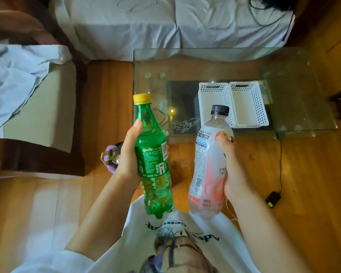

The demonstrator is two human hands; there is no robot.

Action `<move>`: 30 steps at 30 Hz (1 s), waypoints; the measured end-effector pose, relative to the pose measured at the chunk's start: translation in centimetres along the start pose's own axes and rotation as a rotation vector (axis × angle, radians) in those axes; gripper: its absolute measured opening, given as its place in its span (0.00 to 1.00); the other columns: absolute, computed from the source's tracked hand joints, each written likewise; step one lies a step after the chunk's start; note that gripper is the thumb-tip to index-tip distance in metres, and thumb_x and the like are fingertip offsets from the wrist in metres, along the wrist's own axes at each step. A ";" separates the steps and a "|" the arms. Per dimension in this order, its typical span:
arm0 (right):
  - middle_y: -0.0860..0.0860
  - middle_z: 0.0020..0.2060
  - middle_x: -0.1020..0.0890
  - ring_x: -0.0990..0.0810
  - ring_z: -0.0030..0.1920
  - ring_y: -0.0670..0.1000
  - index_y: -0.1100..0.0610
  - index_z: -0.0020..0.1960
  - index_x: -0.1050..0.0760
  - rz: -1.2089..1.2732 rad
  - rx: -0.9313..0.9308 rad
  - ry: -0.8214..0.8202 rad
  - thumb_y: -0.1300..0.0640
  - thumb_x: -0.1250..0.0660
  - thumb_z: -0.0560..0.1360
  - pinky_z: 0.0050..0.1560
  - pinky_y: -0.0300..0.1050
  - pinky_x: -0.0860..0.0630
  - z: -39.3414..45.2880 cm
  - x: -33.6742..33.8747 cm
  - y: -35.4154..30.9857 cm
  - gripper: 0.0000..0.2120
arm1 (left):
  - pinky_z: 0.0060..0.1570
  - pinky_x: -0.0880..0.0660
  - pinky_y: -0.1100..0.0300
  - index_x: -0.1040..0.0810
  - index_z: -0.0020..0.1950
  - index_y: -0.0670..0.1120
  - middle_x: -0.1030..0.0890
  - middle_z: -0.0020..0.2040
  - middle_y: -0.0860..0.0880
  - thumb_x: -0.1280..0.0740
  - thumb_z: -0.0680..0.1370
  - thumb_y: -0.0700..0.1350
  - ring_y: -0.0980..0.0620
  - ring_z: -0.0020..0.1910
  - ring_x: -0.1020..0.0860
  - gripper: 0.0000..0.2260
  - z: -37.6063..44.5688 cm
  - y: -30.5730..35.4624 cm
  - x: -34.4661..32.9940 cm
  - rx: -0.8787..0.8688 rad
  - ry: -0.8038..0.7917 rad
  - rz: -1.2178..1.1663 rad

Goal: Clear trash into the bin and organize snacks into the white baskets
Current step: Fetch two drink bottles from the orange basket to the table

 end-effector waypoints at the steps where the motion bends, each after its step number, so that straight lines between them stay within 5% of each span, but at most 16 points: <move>1: 0.51 0.52 0.17 0.18 0.54 0.52 0.46 0.53 0.22 0.034 0.025 -0.005 0.40 0.34 0.66 0.54 0.50 0.23 1.6 -0.3 -1.1 0.18 | 0.31 0.22 0.60 0.18 0.37 0.53 0.17 0.33 0.51 0.41 0.72 0.60 0.54 0.30 0.20 0.16 1.7 0.8 -0.4 0.006 0.002 0.034; 6: 0.44 0.45 0.15 0.17 0.48 0.46 0.46 0.51 0.24 -0.020 0.103 -0.028 0.45 0.29 0.61 0.44 0.40 0.20 8.9 -1.7 -6.6 0.19 | 0.32 0.22 0.63 0.17 0.38 0.58 0.15 0.36 0.53 0.39 0.71 0.60 0.56 0.34 0.17 0.13 9.9 4.3 -1.4 0.074 -0.050 0.148; 12: 0.52 0.53 0.19 0.20 0.54 0.53 0.46 0.54 0.26 -0.088 0.059 -0.002 0.46 0.22 0.56 0.56 0.51 0.23 16.8 -2.6 -9.3 0.29 | 0.52 0.24 0.49 0.20 0.53 0.49 0.16 0.47 0.48 0.28 0.60 0.62 0.47 0.47 0.17 0.27 18.1 5.8 -1.4 0.195 0.007 0.229; 19: 0.34 0.42 0.19 0.21 0.47 0.34 0.41 0.49 0.27 -0.370 0.091 -0.095 0.57 0.21 0.58 0.39 0.28 0.25 27.1 -4.6 -10.3 0.24 | 0.48 0.22 0.60 0.21 0.55 0.50 0.16 0.49 0.52 0.19 0.52 0.53 0.53 0.49 0.18 0.33 25.8 5.3 0.5 0.150 0.211 0.432; 24: 0.47 0.52 0.22 0.23 0.52 0.47 0.43 0.50 0.30 -0.599 0.104 -0.071 0.56 0.20 0.57 0.55 0.44 0.24 36.0 -6.1 -8.2 0.28 | 0.45 0.25 0.61 0.24 0.50 0.50 0.20 0.45 0.56 0.18 0.53 0.38 0.52 0.47 0.21 0.29 32.7 1.6 3.3 0.143 0.363 0.561; 30: 0.48 0.49 0.23 0.24 0.51 0.49 0.47 0.49 0.28 -0.787 0.183 -0.070 0.55 0.20 0.55 0.51 0.47 0.24 44.4 -7.6 -4.7 0.27 | 0.49 0.23 0.55 0.25 0.48 0.53 0.21 0.44 0.60 0.19 0.54 0.38 0.54 0.47 0.22 0.28 39.8 -2.2 4.7 0.176 0.456 0.604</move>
Point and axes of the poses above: each hand's wrist, its own z-axis towards the middle knuckle, its own x-axis out of the back of the hand, y = z × x, the point moved 3 cm from there along z, towards the middle knuckle
